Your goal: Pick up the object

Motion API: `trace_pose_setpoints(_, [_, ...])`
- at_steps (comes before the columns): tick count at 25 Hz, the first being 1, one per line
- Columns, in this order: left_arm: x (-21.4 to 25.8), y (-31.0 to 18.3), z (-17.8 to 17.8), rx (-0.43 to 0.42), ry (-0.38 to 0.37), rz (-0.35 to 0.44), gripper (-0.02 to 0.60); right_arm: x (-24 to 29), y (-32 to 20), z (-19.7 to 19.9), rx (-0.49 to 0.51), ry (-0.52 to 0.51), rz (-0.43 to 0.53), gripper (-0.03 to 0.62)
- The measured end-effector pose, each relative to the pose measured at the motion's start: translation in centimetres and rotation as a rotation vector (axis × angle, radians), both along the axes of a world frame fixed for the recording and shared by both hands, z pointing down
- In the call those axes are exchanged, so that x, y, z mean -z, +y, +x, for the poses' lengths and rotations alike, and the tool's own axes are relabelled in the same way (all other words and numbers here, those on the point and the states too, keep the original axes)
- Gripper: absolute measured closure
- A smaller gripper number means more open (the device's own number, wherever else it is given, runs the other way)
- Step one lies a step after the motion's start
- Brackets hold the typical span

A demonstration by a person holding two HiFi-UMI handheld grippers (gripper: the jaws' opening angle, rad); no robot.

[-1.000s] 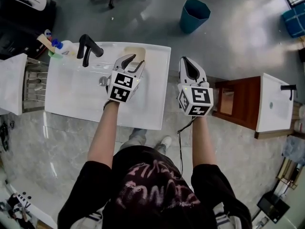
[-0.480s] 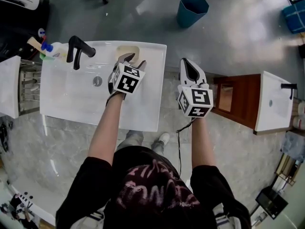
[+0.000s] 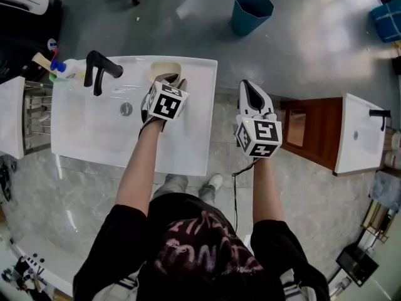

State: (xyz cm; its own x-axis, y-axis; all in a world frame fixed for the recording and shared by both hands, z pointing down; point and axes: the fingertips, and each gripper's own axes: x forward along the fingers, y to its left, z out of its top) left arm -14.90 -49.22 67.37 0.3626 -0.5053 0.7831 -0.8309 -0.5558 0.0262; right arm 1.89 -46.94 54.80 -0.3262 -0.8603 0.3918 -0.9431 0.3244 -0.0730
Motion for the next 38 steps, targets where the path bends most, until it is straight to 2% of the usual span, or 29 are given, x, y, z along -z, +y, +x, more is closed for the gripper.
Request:
trace_pose_setpoints(4, [-0.1, -0.2, -0.1, -0.015, -0.019, 0.003, 0.520, -0.2, -0.1, 0.2, -0.007, 0.002, -0.005, 0.579])
trace_pose_setpoints(10, [0.1, -0.1, -0.1, -0.032, -0.025, 0.009, 0.529, -0.1, 0.1, 0.1, -0.007, 0.003, -0.006, 0.579])
trace_pose_setpoints(16, [1.5, 0.0, -0.6, 0.004, 0.004, 0.037, 0.540, 0.5, 0.5, -0.3, 0.000, 0.000, 0.001, 0.579])
trace_pose_setpoints(38, [11.8, 4.6, -2.2, 0.115, 0.127, 0.238, 0.543, 5.8, 4.5, -2.2, 0.044, -0.031, 0.090, 0.579])
